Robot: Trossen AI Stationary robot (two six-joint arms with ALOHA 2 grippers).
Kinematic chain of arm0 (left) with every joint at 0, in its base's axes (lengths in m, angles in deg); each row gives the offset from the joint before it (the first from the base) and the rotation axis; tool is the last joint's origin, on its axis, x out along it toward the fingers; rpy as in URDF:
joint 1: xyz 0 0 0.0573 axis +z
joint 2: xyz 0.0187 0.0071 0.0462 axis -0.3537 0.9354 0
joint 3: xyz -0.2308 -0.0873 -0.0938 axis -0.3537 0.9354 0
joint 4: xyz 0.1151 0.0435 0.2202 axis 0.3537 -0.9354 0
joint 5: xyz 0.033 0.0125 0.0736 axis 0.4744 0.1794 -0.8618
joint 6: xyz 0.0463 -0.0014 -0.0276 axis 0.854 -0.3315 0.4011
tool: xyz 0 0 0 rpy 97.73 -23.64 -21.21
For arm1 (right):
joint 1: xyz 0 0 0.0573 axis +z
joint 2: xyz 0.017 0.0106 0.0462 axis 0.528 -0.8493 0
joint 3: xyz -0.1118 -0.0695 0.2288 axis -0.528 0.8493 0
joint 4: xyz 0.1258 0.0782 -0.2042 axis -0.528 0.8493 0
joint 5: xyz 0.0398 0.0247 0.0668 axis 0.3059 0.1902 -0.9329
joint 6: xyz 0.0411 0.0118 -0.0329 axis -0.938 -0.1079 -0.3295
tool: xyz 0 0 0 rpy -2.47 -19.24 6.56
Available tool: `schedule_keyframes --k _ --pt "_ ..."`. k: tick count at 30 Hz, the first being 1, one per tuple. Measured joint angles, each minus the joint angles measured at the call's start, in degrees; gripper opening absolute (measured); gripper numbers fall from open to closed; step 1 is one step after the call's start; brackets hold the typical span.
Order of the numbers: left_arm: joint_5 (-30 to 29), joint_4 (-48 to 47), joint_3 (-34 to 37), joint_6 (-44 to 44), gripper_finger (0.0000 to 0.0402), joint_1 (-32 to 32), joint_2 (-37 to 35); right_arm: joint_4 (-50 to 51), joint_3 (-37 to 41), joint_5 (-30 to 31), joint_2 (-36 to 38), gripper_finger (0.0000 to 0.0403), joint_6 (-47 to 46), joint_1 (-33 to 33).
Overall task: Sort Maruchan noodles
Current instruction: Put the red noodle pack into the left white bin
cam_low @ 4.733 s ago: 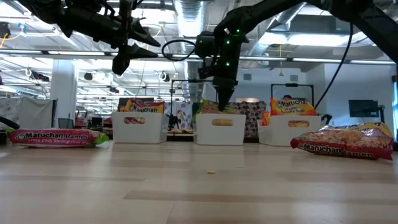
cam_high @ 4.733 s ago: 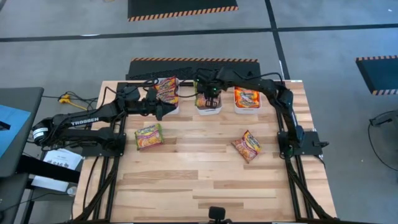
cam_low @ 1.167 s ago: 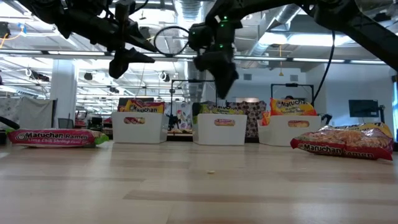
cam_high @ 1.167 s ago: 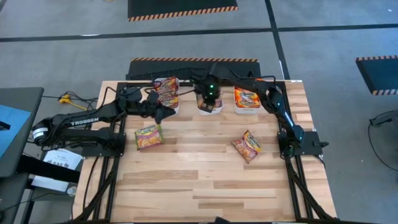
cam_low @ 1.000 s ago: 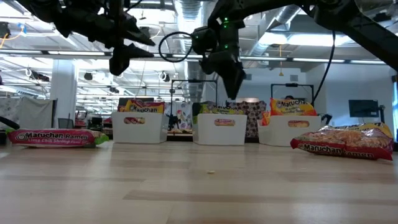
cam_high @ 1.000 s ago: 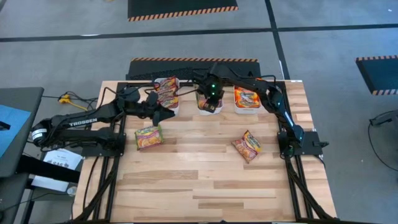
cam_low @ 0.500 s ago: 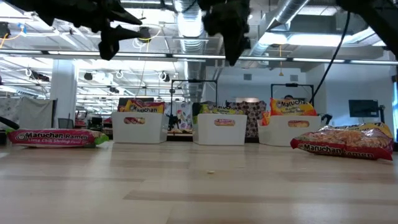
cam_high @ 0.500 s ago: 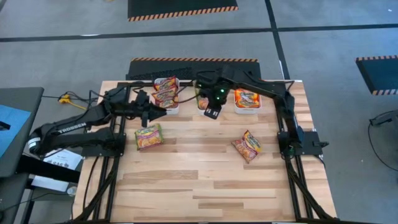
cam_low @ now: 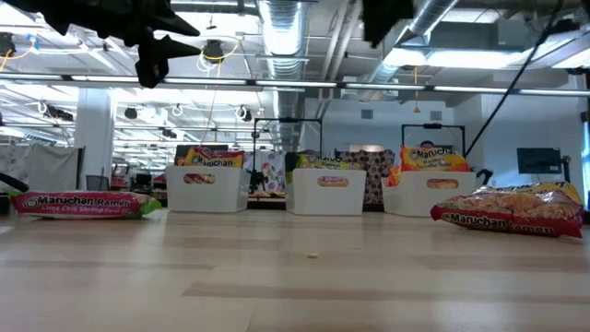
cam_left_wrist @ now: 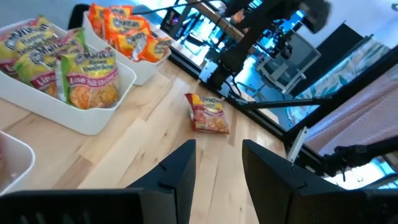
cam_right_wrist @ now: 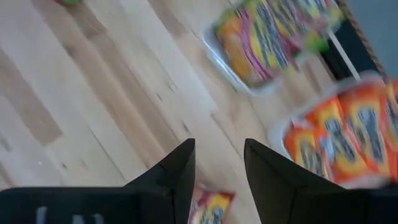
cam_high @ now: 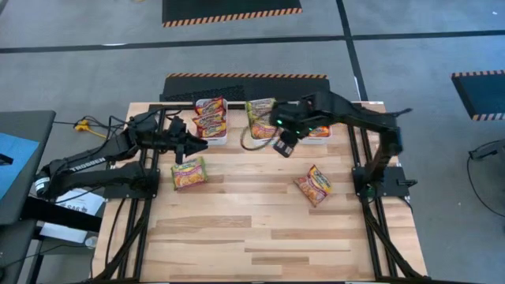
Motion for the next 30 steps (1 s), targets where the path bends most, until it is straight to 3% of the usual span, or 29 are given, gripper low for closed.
schedule_keyframes --k 7,14,23,30 --pt "0.79 0.07 0.00 1.67 0.0116 0.00 0.02 -0.60 21.62 1.75 13.71 0.0162 -14.65 3.06" --pt "0.74 0.09 0.00 2.97 0.0116 0.00 0.04 -7.65 39.94 1.72 27.45 0.0162 -27.69 6.75" --pt "0.69 0.13 0.00 2.98 0.0116 0.00 0.07 -9.89 55.36 1.65 41.18 0.0162 -44.87 12.16" --pt "0.78 0.13 0.00 2.99 0.0116 0.00 0.07 -16.78 65.23 -1.85 46.27 0.0162 -48.96 14.26"
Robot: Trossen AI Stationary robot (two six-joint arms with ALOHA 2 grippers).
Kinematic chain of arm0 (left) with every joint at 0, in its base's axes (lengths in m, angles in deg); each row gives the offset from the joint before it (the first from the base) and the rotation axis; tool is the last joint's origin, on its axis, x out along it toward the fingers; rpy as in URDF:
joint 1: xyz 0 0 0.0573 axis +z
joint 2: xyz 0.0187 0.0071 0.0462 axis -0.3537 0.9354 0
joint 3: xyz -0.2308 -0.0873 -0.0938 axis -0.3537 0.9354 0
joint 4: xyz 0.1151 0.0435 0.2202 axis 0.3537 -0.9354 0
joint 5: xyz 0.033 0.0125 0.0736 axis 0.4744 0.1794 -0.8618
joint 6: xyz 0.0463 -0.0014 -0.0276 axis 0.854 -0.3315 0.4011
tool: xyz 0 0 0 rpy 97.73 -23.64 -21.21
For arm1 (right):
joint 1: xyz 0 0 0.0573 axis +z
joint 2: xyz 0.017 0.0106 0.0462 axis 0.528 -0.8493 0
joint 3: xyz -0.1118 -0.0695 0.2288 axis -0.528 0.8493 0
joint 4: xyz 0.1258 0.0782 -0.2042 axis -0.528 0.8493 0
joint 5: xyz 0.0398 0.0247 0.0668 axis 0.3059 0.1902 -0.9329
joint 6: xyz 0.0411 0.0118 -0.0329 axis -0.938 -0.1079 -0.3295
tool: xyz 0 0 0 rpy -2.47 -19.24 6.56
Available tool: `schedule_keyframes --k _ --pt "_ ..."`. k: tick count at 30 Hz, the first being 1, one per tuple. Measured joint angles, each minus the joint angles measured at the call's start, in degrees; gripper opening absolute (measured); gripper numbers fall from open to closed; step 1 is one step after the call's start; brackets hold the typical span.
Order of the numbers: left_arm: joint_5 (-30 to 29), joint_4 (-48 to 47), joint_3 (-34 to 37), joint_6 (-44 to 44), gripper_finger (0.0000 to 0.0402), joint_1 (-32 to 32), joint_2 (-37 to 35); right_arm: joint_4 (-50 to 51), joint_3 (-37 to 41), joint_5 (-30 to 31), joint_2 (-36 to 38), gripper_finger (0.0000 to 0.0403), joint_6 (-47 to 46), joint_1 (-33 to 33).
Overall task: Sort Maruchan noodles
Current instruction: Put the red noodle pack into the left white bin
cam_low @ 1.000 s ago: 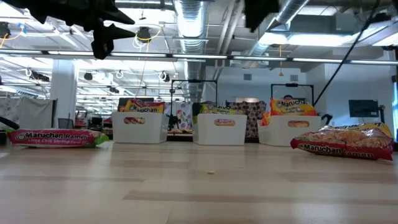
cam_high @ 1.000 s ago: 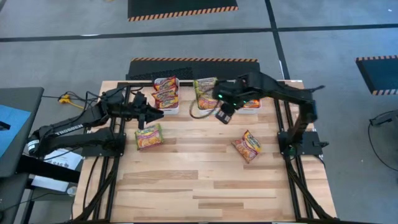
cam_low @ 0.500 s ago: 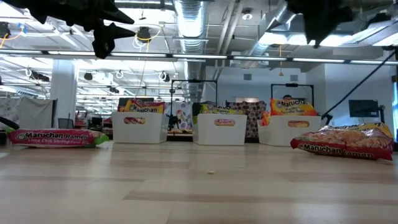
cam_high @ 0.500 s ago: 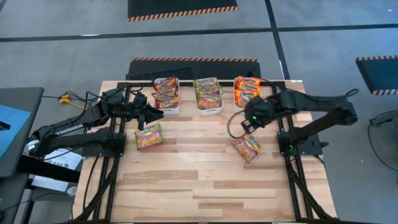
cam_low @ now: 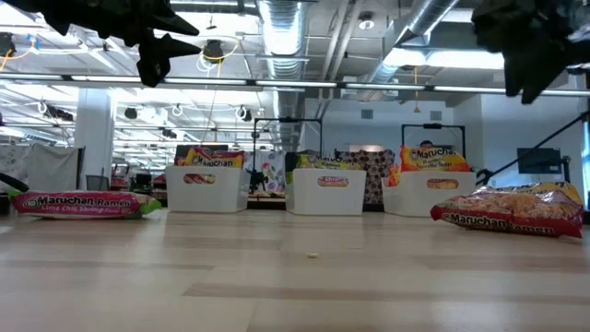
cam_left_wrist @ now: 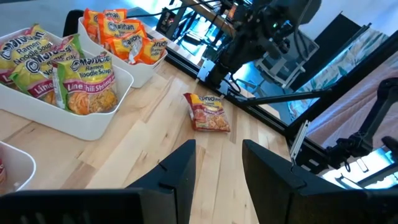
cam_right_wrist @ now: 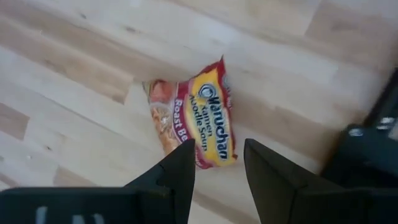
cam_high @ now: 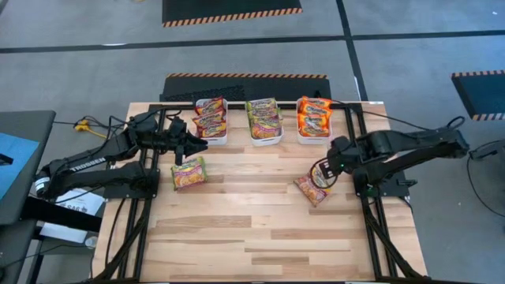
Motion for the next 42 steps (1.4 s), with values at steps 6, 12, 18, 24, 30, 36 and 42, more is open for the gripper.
schedule_keyframes --k 6,12,18,24,30,36,42 --pt "0.02 0.00 0.00 -0.06 0.0116 0.00 0.00 -8.40 8.34 -2.35 1.87 0.0167 -1.32 -0.15" --pt "-0.04 0.07 0.00 -0.73 0.0116 0.00 0.00 -15.44 12.63 -4.36 1.81 0.0163 1.04 -0.17" --pt "-0.07 0.09 0.00 -0.88 0.0116 0.00 0.02 -16.66 15.90 -5.26 1.76 0.0161 1.85 -0.17" --pt "-0.13 0.09 0.00 -0.89 0.0116 0.00 0.02 -19.48 20.57 -5.82 1.75 0.0160 0.52 -0.19" --pt "-0.17 0.07 0.00 -1.16 0.0116 0.00 0.02 -24.38 24.84 -5.72 1.74 0.0160 0.21 -0.49" --pt "-1.07 0.07 0.00 -1.67 0.0116 -0.02 0.02 -27.90 27.90 -6.00 1.74 0.0160 -0.41 -3.23" --pt "-1.56 0.04 0.00 -2.25 0.0116 -0.02 0.02 -37.42 30.93 -8.73 0.92 0.0160 1.64 -5.18"
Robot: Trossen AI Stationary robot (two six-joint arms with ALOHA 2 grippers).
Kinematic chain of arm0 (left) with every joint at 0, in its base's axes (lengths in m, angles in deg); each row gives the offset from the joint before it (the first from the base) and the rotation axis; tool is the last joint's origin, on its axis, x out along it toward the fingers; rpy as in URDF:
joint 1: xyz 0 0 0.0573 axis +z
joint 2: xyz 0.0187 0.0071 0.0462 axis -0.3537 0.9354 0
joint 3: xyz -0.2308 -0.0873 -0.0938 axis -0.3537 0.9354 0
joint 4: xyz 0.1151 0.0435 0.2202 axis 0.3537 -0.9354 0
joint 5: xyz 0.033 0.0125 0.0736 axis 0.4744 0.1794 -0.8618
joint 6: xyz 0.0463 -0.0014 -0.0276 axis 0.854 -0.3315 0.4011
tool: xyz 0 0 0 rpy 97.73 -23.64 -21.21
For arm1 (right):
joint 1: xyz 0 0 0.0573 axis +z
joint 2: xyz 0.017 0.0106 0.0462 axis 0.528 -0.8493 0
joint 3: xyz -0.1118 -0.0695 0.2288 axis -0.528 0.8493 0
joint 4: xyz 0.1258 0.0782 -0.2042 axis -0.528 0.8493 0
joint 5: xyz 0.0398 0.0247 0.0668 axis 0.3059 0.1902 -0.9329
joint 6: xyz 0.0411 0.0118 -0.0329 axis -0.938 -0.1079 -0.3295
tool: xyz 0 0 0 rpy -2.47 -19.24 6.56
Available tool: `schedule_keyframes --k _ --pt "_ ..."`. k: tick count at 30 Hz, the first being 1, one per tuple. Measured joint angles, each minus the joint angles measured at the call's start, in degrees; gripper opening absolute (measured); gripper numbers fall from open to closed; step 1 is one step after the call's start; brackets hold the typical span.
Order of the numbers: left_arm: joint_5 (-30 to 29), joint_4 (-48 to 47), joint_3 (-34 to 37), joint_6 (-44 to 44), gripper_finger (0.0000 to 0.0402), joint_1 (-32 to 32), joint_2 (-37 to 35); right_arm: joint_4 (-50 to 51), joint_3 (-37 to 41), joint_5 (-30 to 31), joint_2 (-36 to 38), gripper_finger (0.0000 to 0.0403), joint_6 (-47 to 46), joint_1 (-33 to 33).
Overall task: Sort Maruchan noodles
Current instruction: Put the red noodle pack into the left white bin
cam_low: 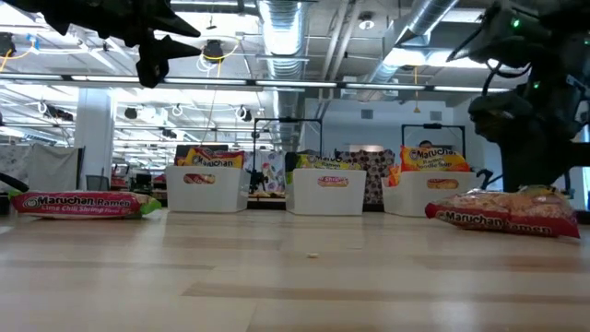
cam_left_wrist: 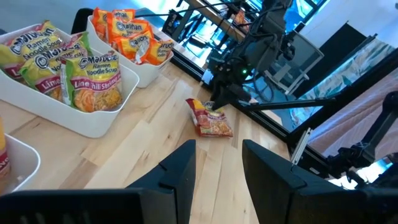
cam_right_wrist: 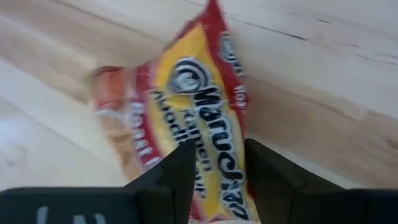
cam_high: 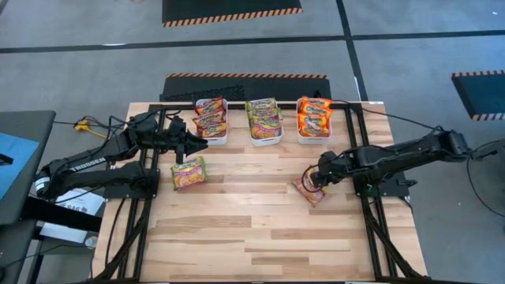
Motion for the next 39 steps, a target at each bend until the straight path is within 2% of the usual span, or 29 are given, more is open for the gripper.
schedule_keyframes --k 7,11,17,22,29,35,39 --pt "-0.04 -0.01 0.00 -0.81 0.0116 0.00 0.00 0.01 0.22 -1.36 -4.94 0.0160 0.28 -1.59" --pt "-0.08 -0.02 0.00 -0.81 0.0116 0.00 0.00 -3.48 0.15 -3.07 -8.59 0.0148 0.46 -1.74" --pt "-0.11 0.00 0.00 -0.81 0.0116 0.02 0.07 -10.49 -0.01 -7.33 -12.66 0.0076 0.85 -1.71" --pt "-0.10 -0.65 0.00 -0.81 0.0116 -0.05 0.11 -14.19 0.12 -7.88 -13.30 0.0013 0.58 -1.68" --pt "-0.08 -0.88 0.00 -0.79 0.0127 -0.09 0.11 -15.90 -1.56 -7.85 -13.39 0.0006 1.85 -1.52" --pt "-0.46 -0.84 -0.02 -0.79 0.0171 -0.09 0.11 -15.96 -5.65 -7.78 -13.39 0.0005 4.51 -0.35" --pt "-6.45 -0.45 -0.02 -2.95 0.0201 -0.11 0.11 -15.95 -9.55 -7.52 -13.39 0.0005 7.10 0.49"
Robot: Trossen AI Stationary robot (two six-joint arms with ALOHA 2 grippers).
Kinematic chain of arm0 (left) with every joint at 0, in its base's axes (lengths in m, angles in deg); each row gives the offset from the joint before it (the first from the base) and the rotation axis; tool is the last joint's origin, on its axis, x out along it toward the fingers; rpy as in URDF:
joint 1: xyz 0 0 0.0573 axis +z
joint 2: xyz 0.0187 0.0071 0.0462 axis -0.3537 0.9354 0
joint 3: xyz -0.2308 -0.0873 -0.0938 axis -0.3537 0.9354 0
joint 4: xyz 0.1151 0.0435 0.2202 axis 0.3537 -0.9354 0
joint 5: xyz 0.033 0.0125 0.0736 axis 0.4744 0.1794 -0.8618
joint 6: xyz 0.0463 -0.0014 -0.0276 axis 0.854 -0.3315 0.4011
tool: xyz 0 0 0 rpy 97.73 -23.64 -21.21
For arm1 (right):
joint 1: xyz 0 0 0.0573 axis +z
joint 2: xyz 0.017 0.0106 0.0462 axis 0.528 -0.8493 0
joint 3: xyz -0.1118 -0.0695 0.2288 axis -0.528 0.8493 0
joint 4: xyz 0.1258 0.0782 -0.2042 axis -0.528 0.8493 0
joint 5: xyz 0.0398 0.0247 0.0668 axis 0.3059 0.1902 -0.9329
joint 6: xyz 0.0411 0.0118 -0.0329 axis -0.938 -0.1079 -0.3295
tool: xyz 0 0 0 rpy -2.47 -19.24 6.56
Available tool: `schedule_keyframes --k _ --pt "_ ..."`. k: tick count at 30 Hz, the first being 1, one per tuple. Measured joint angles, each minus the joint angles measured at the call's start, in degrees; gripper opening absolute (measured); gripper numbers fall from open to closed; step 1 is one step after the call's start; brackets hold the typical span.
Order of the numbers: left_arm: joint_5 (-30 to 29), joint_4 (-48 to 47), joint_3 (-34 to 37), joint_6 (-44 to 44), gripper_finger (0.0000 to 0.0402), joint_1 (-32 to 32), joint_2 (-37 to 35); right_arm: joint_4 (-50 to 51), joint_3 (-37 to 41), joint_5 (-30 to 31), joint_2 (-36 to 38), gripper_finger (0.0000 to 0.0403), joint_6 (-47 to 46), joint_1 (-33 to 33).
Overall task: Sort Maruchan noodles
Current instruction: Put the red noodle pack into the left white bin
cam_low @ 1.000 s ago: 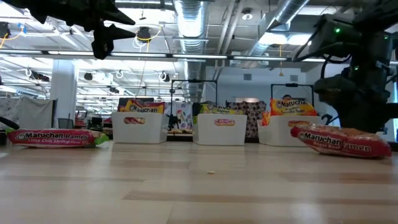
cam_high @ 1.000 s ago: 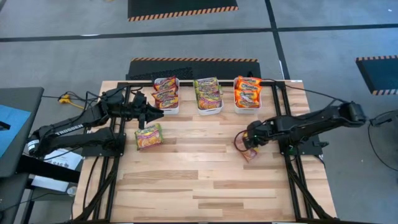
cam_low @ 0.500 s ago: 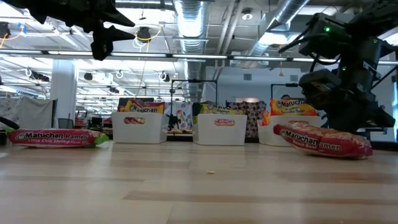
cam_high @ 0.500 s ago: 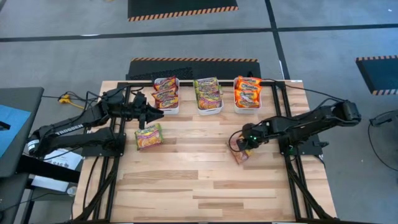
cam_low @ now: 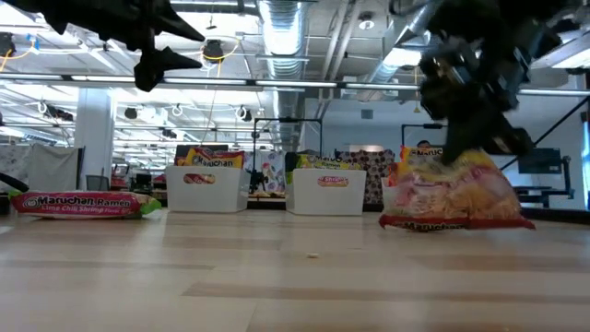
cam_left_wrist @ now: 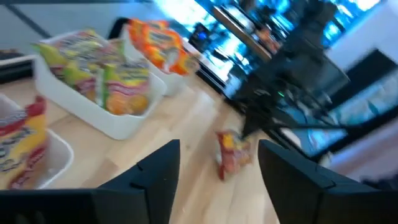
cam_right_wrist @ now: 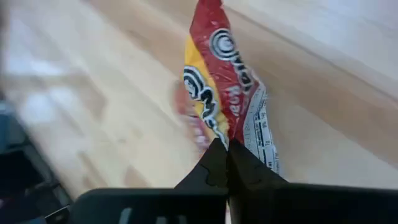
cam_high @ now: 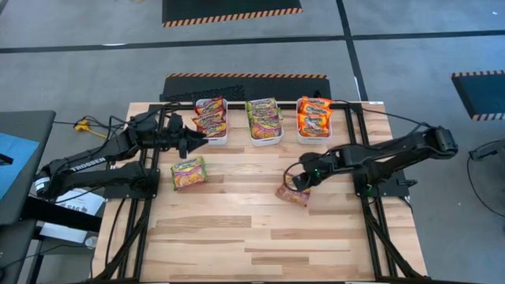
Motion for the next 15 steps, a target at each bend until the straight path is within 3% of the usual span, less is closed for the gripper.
schedule_keyframes --k 4,15 --pt "-1.21 1.42 0.00 -1.87 0.0210 0.02 -0.02 0.06 -4.22 0.27 0.00 0.0005 3.15 0.07" --pt "2.62 2.67 -0.02 -0.46 0.0211 0.00 0.01 -0.07 -13.19 1.69 0.02 0.0005 11.71 -2.50"
